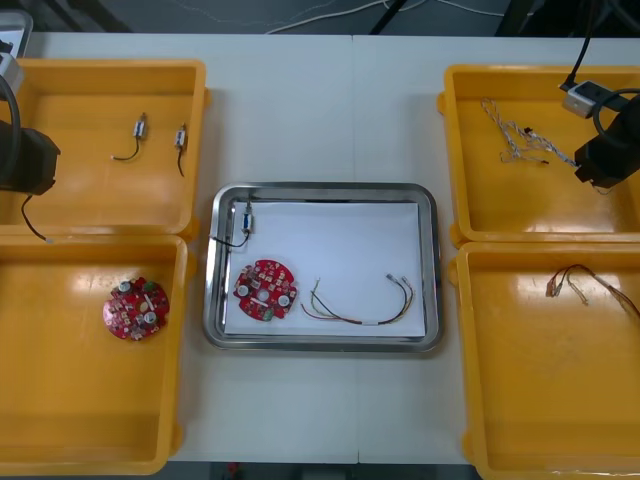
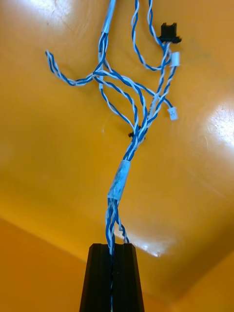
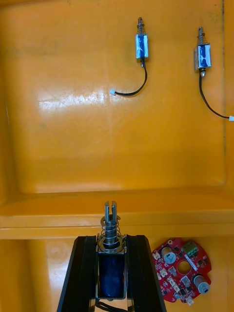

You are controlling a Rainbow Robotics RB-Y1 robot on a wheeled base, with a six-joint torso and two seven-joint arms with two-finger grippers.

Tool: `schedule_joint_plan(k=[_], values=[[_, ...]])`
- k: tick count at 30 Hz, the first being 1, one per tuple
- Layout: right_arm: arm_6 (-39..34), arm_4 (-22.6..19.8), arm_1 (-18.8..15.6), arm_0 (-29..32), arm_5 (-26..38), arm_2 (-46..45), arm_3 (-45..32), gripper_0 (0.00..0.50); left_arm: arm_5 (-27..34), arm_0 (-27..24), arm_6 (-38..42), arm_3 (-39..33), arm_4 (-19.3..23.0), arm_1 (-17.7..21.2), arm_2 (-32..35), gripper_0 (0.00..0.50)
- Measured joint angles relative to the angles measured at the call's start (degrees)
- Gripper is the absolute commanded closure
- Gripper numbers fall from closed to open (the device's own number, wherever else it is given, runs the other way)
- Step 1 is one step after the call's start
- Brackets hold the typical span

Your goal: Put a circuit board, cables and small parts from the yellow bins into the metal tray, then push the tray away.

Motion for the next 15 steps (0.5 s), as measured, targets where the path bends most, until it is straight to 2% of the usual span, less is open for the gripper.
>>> schedule_joint_plan(k=[6, 11, 15], values=[[7.2, -1.0, -0.8, 1.7, 2.7, -4.5, -0.7, 0.500, 0.0, 0.1, 0.0, 0.0, -0.1, 0.0, 0.0, 0.500], [7.4, -3.5, -1.5, 3.8, 3.2, -6.6, -1.6, 0.500, 0.0, 0.2, 0.0, 0.0, -0.1, -0.1, 0.0, 0.500], [7.4, -3.8, -2.0, 4.5, 3.2, -6.6, -1.7, 0.500, 0.0, 0.2, 0.0, 0.0, -0.2, -0.1, 0.0, 0.500]])
